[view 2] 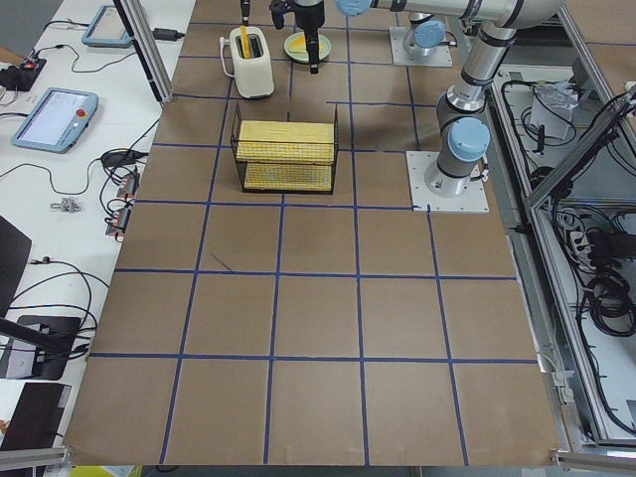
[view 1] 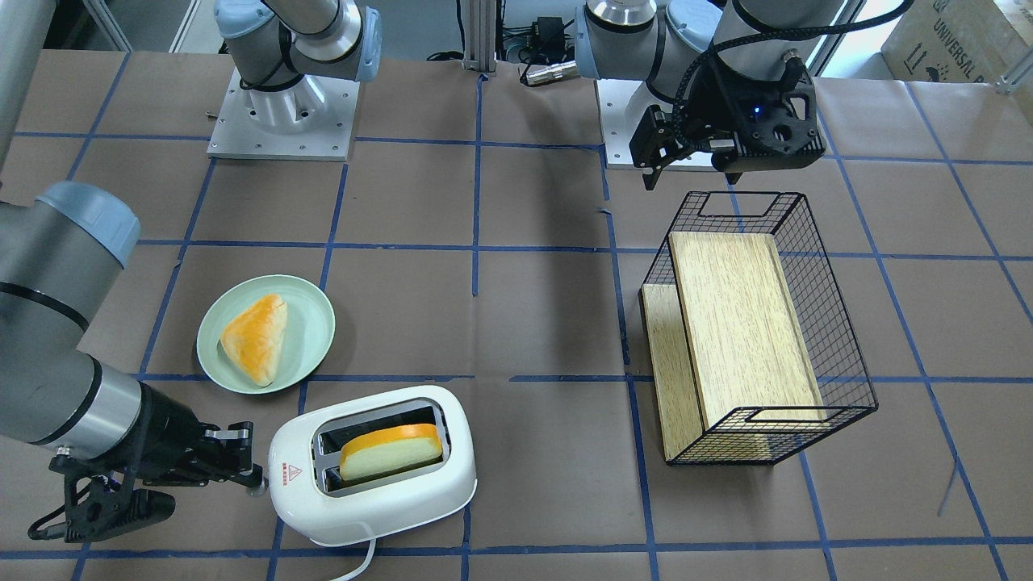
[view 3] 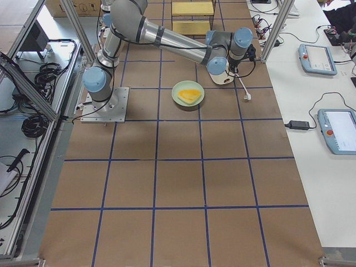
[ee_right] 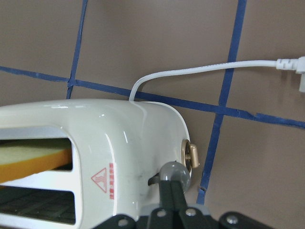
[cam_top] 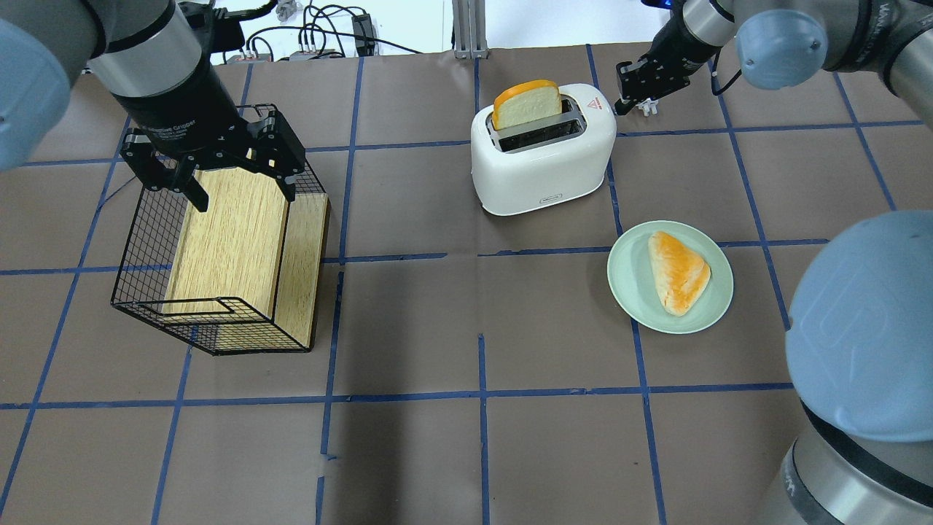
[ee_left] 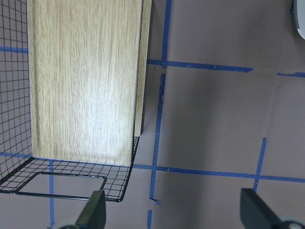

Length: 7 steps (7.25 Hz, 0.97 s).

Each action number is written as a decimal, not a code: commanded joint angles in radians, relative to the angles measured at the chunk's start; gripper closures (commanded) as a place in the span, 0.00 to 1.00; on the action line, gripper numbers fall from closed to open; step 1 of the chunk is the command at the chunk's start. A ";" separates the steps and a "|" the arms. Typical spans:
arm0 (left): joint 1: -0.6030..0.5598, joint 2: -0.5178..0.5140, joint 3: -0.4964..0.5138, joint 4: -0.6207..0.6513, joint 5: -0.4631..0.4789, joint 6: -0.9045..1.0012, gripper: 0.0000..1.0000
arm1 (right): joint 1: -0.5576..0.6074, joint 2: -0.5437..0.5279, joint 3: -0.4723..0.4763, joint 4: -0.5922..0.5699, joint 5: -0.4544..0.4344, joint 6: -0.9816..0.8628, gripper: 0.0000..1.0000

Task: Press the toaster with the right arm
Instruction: 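Lower the right gripper onto the toaster lever and press it down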

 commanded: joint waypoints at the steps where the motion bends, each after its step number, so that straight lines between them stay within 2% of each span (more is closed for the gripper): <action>1: 0.000 0.000 0.001 0.001 0.000 0.000 0.00 | 0.001 0.022 -0.009 -0.021 0.002 -0.005 0.96; 4: 0.000 0.000 0.000 0.002 0.000 0.000 0.00 | 0.000 0.056 -0.054 -0.018 0.002 -0.003 0.96; 7: 0.000 0.000 0.000 0.001 0.000 0.000 0.00 | -0.008 0.071 -0.048 -0.006 0.003 0.003 0.96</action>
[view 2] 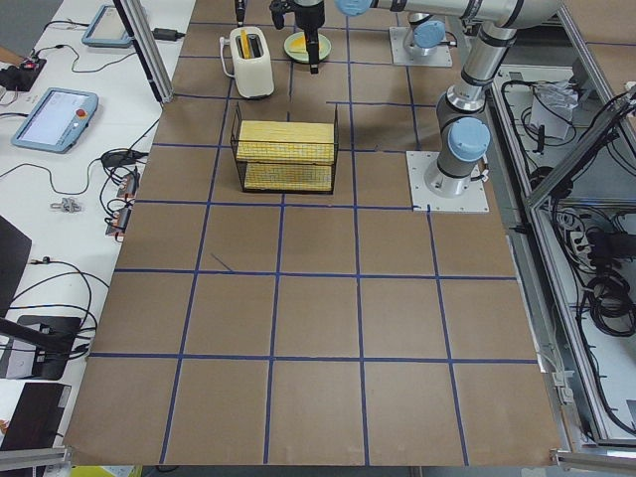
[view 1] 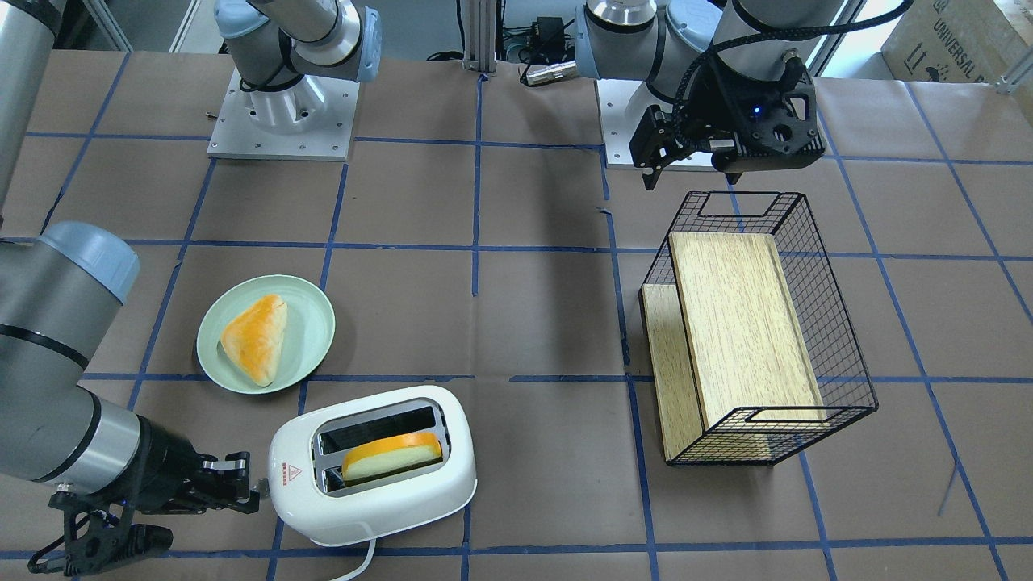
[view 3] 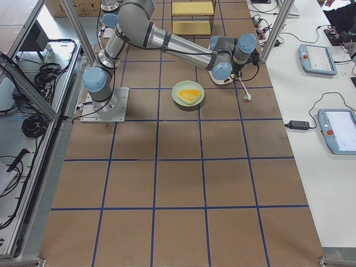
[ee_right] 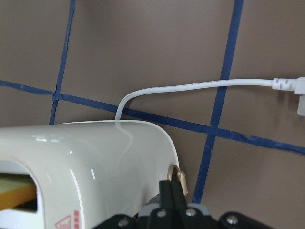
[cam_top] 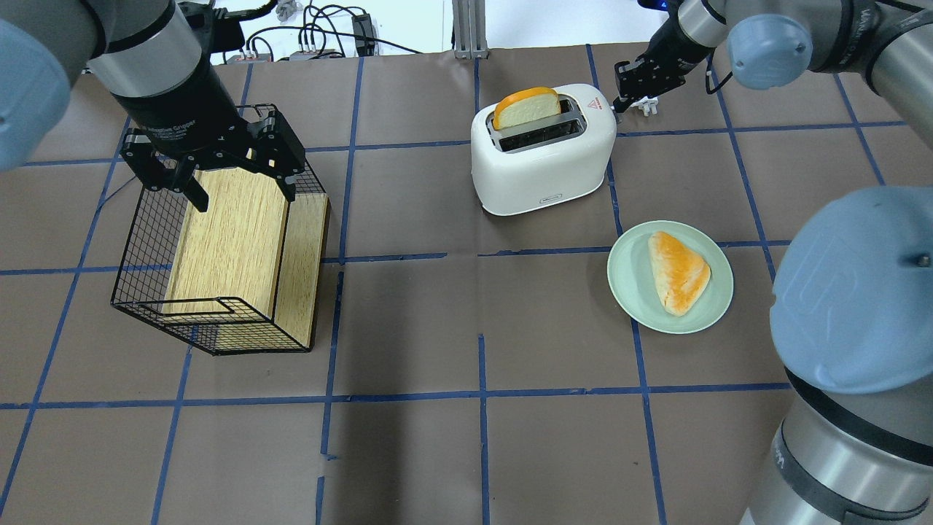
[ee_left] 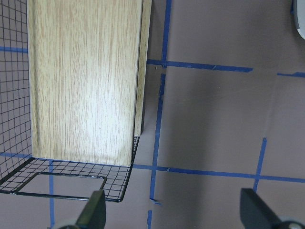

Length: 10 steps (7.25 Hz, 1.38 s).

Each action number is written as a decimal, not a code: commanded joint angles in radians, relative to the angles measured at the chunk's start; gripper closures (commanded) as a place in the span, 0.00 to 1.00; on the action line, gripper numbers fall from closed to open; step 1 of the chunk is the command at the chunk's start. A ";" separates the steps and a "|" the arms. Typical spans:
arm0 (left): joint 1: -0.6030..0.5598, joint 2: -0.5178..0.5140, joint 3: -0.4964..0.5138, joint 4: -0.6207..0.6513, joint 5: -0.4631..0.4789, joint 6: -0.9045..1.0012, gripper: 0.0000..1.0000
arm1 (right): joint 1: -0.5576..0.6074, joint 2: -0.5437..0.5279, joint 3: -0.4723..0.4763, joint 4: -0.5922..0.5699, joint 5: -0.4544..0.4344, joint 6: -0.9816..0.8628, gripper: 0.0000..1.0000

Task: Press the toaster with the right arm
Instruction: 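Lower the right gripper onto the toaster lever and press it down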

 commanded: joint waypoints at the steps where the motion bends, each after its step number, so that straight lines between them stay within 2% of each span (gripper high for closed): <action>1: 0.000 0.000 0.000 -0.001 0.000 0.000 0.00 | 0.002 0.004 0.012 0.013 0.001 0.006 0.96; 3: 0.000 0.000 0.000 -0.001 0.000 0.000 0.00 | 0.003 0.006 0.037 0.013 0.005 0.006 0.96; 10: 0.000 0.000 0.000 0.001 0.000 0.000 0.00 | -0.001 0.030 0.029 0.009 0.005 0.003 0.96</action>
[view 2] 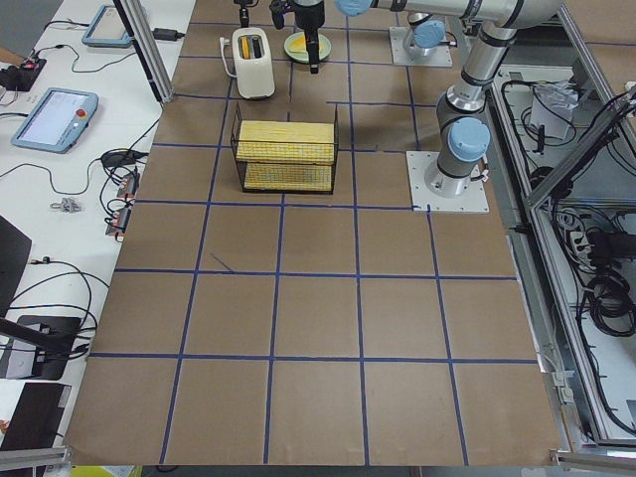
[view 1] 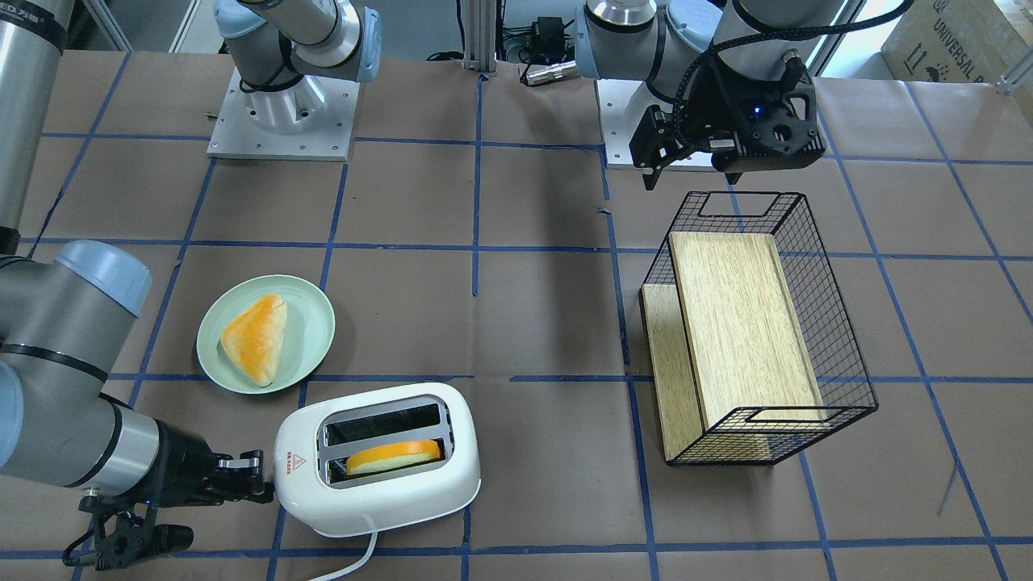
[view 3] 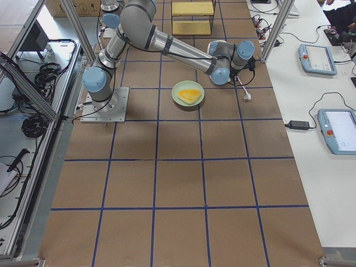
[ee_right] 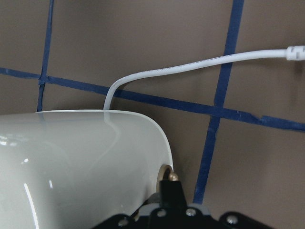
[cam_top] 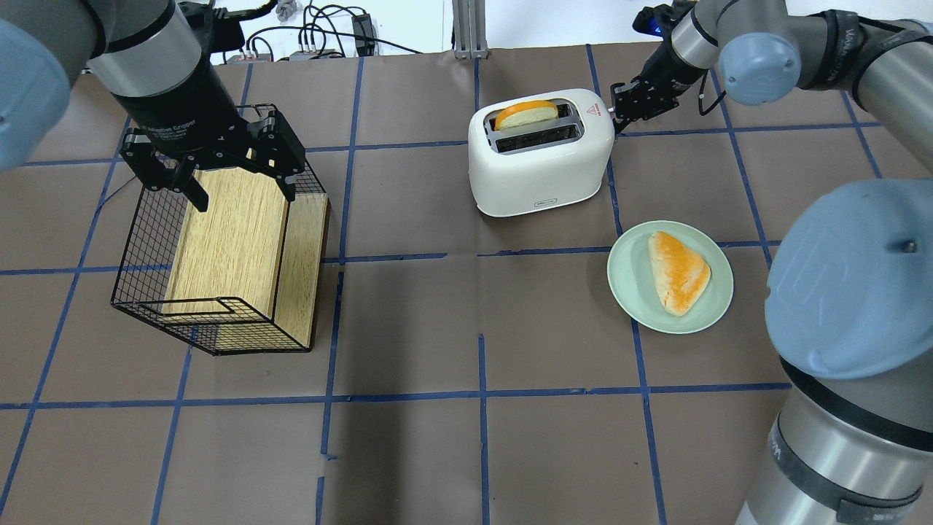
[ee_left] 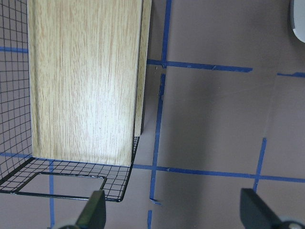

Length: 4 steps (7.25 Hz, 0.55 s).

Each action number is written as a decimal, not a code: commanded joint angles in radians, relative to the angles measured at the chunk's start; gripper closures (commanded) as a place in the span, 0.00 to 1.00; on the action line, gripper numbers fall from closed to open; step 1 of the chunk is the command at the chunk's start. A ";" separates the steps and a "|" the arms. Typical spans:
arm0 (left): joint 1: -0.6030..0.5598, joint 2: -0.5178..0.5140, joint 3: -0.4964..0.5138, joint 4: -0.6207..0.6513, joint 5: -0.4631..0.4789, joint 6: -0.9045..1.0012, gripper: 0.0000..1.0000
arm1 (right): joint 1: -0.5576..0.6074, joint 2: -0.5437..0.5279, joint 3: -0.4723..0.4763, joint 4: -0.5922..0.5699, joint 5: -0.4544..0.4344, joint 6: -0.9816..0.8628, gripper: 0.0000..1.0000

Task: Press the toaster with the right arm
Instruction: 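Lift the right gripper up and away from the toaster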

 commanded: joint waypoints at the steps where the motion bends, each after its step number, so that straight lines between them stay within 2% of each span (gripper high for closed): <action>1: 0.000 0.000 0.001 0.000 0.000 0.000 0.00 | 0.000 0.006 0.000 -0.004 0.000 0.001 0.96; 3: 0.000 0.000 0.000 0.000 0.000 0.000 0.00 | 0.005 -0.010 -0.011 -0.007 -0.015 0.011 0.92; 4: 0.000 0.000 0.001 0.001 0.000 0.000 0.00 | 0.011 -0.042 -0.044 0.005 -0.091 0.017 0.43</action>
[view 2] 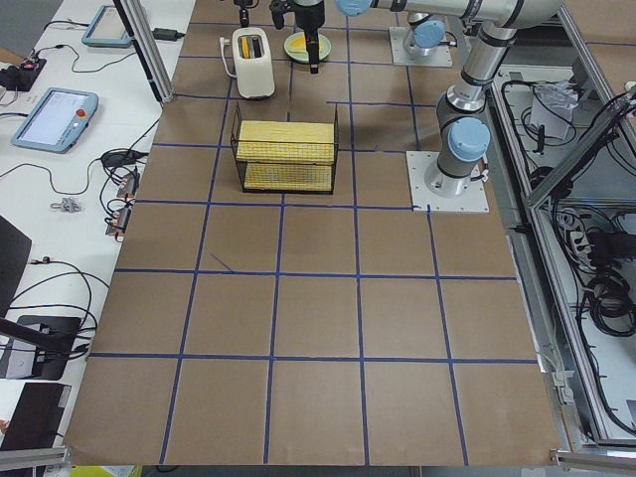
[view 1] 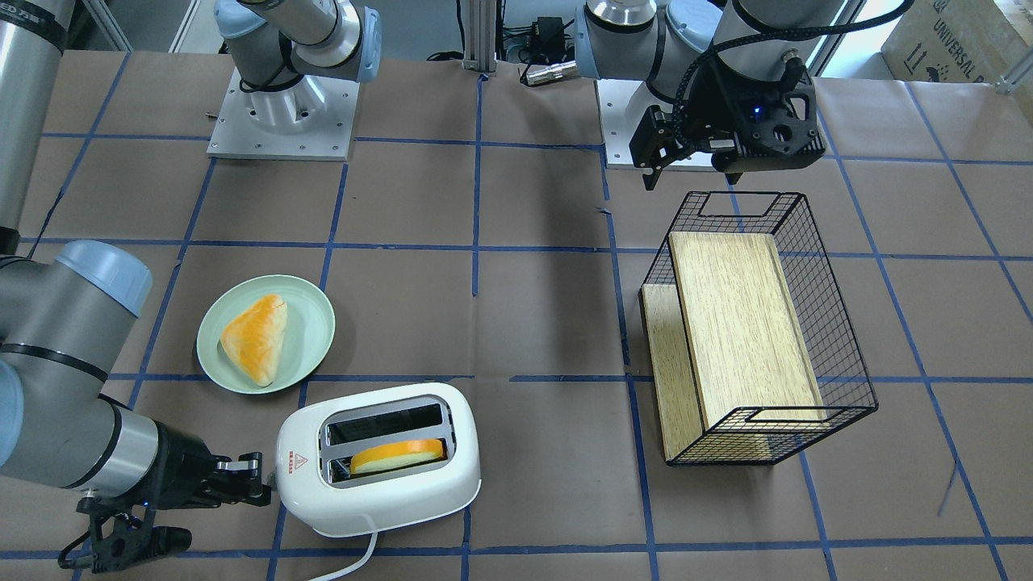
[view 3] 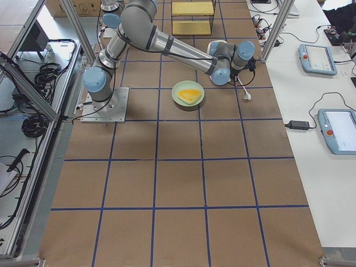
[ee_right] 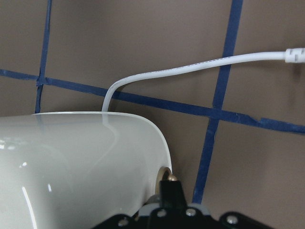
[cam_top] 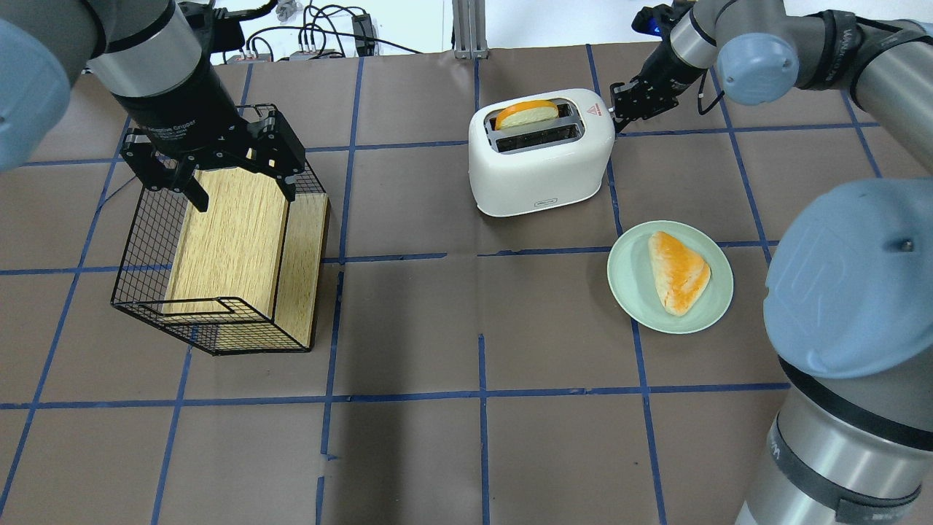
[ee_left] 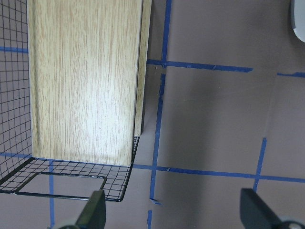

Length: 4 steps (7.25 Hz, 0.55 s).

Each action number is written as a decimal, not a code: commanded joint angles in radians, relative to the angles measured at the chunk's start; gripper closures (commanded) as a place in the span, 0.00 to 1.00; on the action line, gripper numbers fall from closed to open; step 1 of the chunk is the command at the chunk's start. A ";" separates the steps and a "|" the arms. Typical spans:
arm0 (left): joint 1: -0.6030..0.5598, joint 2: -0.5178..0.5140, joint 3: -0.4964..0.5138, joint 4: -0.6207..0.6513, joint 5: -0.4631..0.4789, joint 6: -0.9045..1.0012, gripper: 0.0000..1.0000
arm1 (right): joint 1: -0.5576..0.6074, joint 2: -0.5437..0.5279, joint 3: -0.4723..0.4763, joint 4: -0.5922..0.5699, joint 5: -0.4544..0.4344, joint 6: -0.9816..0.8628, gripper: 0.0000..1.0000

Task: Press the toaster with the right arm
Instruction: 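Lift the right gripper up and away from the toaster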

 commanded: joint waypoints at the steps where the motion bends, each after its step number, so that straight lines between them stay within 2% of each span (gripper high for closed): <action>1: 0.000 0.000 0.001 0.000 0.000 0.000 0.00 | 0.027 -0.096 -0.062 0.052 -0.171 0.013 0.00; 2: 0.000 0.000 0.000 0.000 0.000 0.000 0.00 | 0.059 -0.153 -0.091 0.114 -0.313 0.025 0.00; 3: 0.000 0.000 0.001 0.000 0.000 0.000 0.00 | 0.081 -0.188 -0.091 0.149 -0.382 0.021 0.00; 4: 0.002 0.000 0.000 0.001 0.000 0.000 0.00 | 0.080 -0.198 -0.102 0.150 -0.373 0.025 0.00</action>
